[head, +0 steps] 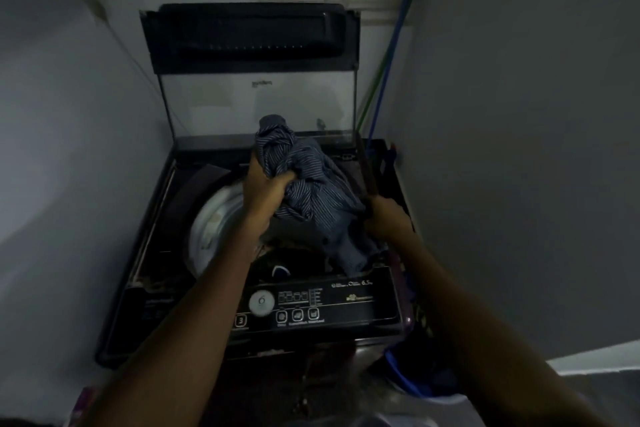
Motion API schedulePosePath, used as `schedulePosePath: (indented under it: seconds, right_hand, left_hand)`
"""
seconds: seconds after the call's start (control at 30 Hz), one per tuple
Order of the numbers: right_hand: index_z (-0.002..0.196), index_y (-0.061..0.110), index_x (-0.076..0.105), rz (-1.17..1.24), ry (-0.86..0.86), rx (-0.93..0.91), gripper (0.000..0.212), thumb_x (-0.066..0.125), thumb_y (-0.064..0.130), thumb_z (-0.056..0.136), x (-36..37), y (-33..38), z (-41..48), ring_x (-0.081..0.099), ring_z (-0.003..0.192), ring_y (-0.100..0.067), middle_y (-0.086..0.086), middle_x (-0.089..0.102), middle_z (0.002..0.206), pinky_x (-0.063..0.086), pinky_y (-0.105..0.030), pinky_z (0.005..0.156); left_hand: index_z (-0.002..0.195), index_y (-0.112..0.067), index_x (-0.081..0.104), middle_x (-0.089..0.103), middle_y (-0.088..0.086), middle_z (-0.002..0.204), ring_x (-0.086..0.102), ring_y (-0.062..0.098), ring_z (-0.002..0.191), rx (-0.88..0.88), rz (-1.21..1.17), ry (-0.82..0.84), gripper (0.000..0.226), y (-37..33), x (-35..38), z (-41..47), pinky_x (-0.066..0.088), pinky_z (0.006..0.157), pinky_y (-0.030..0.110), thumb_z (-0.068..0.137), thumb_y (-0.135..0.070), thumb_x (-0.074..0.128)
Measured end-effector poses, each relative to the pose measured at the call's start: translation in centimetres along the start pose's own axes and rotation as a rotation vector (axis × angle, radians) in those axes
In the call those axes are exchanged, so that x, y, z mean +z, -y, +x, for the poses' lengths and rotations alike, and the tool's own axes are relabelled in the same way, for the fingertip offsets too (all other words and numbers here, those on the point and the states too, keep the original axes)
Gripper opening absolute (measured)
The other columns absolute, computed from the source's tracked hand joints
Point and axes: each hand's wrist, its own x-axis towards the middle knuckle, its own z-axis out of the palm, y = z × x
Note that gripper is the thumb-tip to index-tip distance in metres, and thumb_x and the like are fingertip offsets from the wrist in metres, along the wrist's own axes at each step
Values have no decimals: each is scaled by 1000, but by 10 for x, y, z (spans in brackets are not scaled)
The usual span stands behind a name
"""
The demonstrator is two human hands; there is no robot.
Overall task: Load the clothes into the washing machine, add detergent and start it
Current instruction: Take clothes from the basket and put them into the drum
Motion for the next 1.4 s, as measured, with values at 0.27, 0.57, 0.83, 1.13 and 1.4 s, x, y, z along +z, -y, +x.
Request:
schedulePosePath:
  seconds: [0.27,0.57,0.83,1.13,1.4]
  right_hand:
    - [115,2,54,821,-248,55,29,54,1,86,-3,100,46,59,105,-26,-12,61,112,49,-41,93]
    - [133,2,48,291,207,-112,45,55,4,89,59,89,73,48,126,-33,-19,52,136,38,-41,105]
    - [121,3,63,186,136,-32,38,59,4,84,53,55,49,58,117,-30,-16,63,124,41,-34,102]
    - [113,11,70,352,-173,29,34,51,3,86,14,10,11,62,112,-23,-9,68,118,44,-26,96]
    - [116,14,68,474,-239,80,30,54,12,90,-19,-88,-52,62,105,-17,-4,69,115,41,-14,81]
  left_hand:
    - [152,-35,22,61,4,132,62,28,111,-26,299,-30,89,28,-37,18,52,90,36,79,-24,73]
    - [155,-28,17,41,11,150,47,33,131,-257,594,214,90,104,-63,48,42,105,39,82,-44,65]
    - [150,-16,36,41,8,153,42,29,137,-274,687,335,58,111,-43,24,36,109,35,96,-25,58]
    - [146,-19,42,54,9,141,55,22,121,-19,641,356,51,75,44,-20,43,101,34,96,-20,56]
    - [150,-20,34,44,3,149,47,22,133,129,670,378,57,56,146,-96,41,108,38,98,-33,53]
